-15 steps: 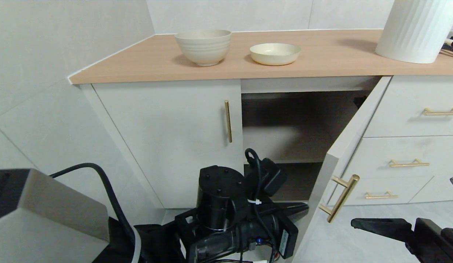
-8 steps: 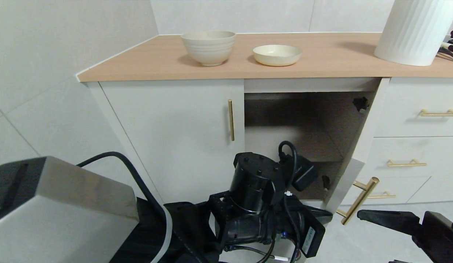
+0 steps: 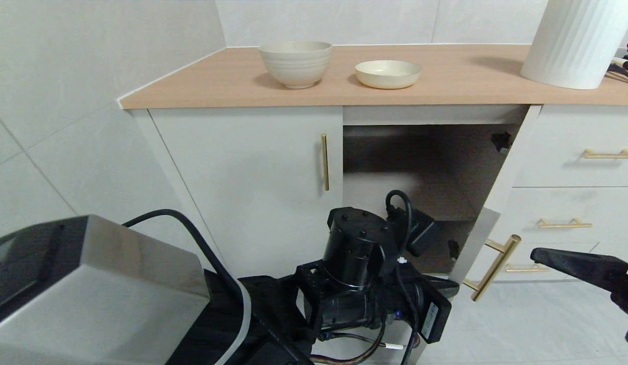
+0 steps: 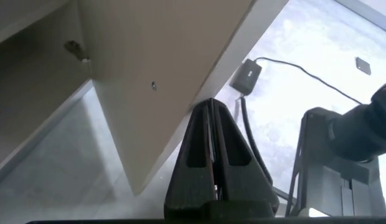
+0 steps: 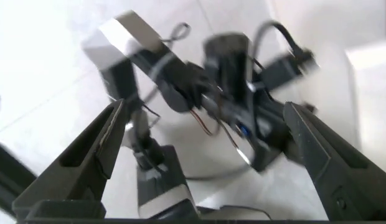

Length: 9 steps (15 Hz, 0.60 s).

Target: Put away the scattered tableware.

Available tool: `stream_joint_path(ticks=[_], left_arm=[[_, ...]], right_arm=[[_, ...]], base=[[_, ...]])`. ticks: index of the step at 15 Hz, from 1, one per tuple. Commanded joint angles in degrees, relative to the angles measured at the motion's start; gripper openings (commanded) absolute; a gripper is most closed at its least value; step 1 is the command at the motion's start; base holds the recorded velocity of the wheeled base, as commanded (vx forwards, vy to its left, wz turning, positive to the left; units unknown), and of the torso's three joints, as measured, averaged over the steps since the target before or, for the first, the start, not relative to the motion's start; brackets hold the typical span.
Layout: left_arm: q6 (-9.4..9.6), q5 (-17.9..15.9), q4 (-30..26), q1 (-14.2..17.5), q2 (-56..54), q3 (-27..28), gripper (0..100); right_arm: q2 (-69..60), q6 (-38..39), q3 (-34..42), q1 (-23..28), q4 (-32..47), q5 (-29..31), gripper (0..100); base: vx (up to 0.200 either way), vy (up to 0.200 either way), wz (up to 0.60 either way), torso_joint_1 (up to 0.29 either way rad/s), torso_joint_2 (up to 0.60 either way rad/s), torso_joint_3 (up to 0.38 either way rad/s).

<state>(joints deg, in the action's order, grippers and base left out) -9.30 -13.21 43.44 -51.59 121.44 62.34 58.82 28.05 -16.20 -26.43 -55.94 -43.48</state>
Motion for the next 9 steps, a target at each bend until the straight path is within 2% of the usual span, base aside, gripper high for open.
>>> stream_joint_path(ticks=[1, 3, 4, 5, 7, 9], left_arm=[[-0.01, -0.1, 0.1, -2.1, 0.7, 4.5, 0], [0.07, -0.1, 0.3, -4.2, 0.5, 5.0, 0], [0.07, -0.1, 0.3, -4.2, 0.5, 5.0, 0], [0.16, -0.1, -0.1, -8.7, 0.8, 6.6, 0], [0.25, -0.1, -1.7, -14.9, 2.5, 10.4, 0], [1.30, 0.4, -1.2, -19.0, 2.8, 11.0, 0]], right_arm=[[-0.5, 0.6, -3.9, -0.3, 0.0, -2.2, 100], [-0.4, 0.5, -4.9, -0.3, 0.2, -2.7, 100], [-0.4, 0.5, -4.9, -0.3, 0.2, -2.7, 100], [-1.0, 0.5, -6.8, -0.2, 1.7, -2.7, 100], [-2.7, 0.5, -8.5, -0.2, 3.7, -2.7, 100], [-4.1, 0.5, -9.6, -0.2, 6.0, -2.6, 100]], base=[[0.000, 0.000, 0.00, 0.000, 0.00, 0.000], [0.000, 0.000, 0.00, 0.000, 0.00, 0.000], [0.000, 0.000, 0.00, 0.000, 0.00, 0.000], [0.000, 0.000, 0.00, 0.000, 0.00, 0.000], [0.000, 0.000, 0.00, 0.000, 0.00, 0.000], [0.000, 0.000, 0.00, 0.000, 0.00, 0.000]])
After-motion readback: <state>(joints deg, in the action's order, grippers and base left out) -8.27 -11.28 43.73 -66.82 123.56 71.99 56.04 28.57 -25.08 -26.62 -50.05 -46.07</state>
